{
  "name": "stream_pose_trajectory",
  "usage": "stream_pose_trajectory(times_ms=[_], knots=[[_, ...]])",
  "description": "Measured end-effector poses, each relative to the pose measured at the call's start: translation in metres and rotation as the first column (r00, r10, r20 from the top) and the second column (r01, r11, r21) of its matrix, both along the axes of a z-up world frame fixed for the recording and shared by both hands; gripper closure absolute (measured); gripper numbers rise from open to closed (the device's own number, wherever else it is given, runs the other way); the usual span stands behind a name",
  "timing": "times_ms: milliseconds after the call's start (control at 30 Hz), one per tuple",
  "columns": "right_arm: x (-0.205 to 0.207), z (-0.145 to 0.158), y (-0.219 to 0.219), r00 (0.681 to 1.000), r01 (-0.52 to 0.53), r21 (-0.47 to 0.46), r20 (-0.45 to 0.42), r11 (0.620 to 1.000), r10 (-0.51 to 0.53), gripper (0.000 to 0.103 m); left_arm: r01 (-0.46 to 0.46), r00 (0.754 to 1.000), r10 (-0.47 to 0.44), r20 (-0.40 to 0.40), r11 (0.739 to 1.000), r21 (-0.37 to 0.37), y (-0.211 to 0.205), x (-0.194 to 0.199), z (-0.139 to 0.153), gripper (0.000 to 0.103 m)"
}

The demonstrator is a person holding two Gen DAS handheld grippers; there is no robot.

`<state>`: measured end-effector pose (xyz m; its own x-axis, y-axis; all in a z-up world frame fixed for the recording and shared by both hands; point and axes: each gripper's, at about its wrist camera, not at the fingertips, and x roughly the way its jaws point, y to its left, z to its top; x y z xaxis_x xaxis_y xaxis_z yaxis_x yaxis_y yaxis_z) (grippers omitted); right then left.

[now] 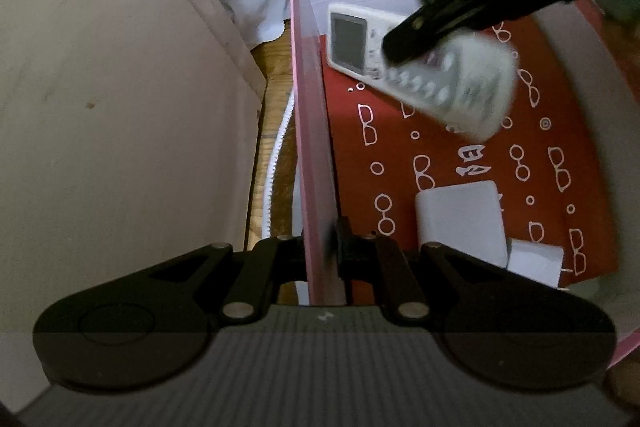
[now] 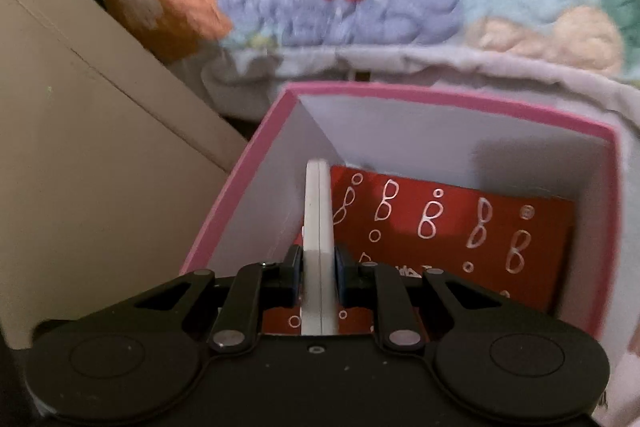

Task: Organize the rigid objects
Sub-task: 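Carry the white remote into the box and release it with the right tool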

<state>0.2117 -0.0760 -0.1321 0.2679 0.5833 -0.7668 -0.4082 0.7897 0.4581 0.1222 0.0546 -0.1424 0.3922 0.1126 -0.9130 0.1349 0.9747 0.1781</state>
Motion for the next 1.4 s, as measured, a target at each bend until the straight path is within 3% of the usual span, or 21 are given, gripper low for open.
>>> stream_pose_trajectory(times_ms=[133, 200, 400, 467, 500, 600, 667, 733, 800, 900, 1000, 1167, 1267, 1333, 1400], knots=[[-0.004, -0.007, 0.004, 0.997, -0.031, -0.178, 0.065, 0.984, 0.043, 0.080, -0.011, 1.000, 0.011, -0.002, 1.000, -0.025, 0.004, 0.003, 0.000, 0.095], [-0.008, -0.004, -0.004, 0.994, -0.018, -0.221, 0.097, 0.975, 0.040, 0.080, -0.004, 1.000, 0.004, 0.006, 1.000, -0.013, 0.002, 0.001, 0.000, 0.095], [-0.020, 0.009, -0.023, 0.989, 0.006, -0.226, 0.148, 0.974, 0.028, 0.076, -0.006, 1.000, 0.006, 0.010, 1.000, -0.011, 0.002, -0.002, 0.001, 0.095], [-0.022, 0.008, -0.024, 0.986, 0.004, -0.264, 0.161, 0.965, 0.039, 0.082, -0.006, 1.000, 0.006, 0.010, 1.000, -0.013, 0.003, -0.003, 0.001, 0.095], [-0.024, 0.006, -0.024, 0.985, -0.002, -0.283, 0.167, 0.959, 0.051, 0.090, -0.004, 1.000, 0.004, 0.010, 1.000, -0.012, 0.003, -0.003, 0.002, 0.095], [-0.020, 0.003, -0.020, 0.984, -0.008, -0.283, 0.168, 0.959, 0.058, 0.091, 0.000, 1.000, 0.001, 0.010, 1.000, -0.014, 0.003, -0.002, 0.002, 0.095], [-0.021, 0.001, -0.016, 0.985, 0.002, -0.272, 0.167, 0.962, 0.045, 0.082, -0.001, 1.000, 0.001, 0.008, 1.000, -0.015, 0.004, -0.002, 0.001, 0.095], [-0.019, -0.002, -0.008, 0.981, 0.034, -0.294, 0.194, 0.955, 0.025, 0.046, 0.005, 1.000, -0.005, 0.010, 1.000, -0.001, 0.002, -0.003, 0.001, 0.094], [-0.017, -0.002, -0.004, 0.980, 0.051, -0.325, 0.199, 0.944, 0.015, 0.048, 0.011, 1.000, -0.011, 0.011, 1.000, 0.013, 0.000, -0.004, 0.000, 0.094], [-0.015, 0.007, -0.014, 0.985, 0.087, -0.251, 0.169, 0.964, -0.044, 0.052, 0.005, 1.000, -0.005, 0.009, 1.000, 0.005, 0.001, -0.003, 0.000, 0.094], [-0.022, 0.024, -0.039, 0.987, 0.112, -0.101, 0.131, 0.989, -0.098, 0.052, -0.008, 1.000, 0.008, 0.006, 1.000, -0.005, 0.003, -0.002, 0.000, 0.094], [-0.048, 0.052, -0.098, 0.969, 0.227, 0.099, 0.078, 0.969, -0.235, 0.051, -0.026, 1.000, 0.026, 0.002, 1.000, -0.001, 0.002, -0.001, 0.001, 0.094], [-0.059, 0.055, -0.141, 0.937, 0.348, 0.108, -0.014, 0.931, -0.348, 0.050, -0.027, 1.000, 0.027, 0.004, 1.000, 0.006, 0.002, -0.001, 0.001, 0.094], [-0.062, 0.054, -0.169, 0.898, 0.438, 0.051, -0.065, 0.897, -0.435, 0.047, -0.029, 1.000, 0.029, 0.009, 1.000, 0.004, 0.002, -0.001, 0.001, 0.094], [-0.066, 0.052, -0.198, 0.863, 0.502, -0.017, -0.056, 0.864, -0.503, 0.047, -0.034, 0.999, 0.034, 0.012, 0.999, 0.001, 0.002, -0.002, 0.001, 0.094]])
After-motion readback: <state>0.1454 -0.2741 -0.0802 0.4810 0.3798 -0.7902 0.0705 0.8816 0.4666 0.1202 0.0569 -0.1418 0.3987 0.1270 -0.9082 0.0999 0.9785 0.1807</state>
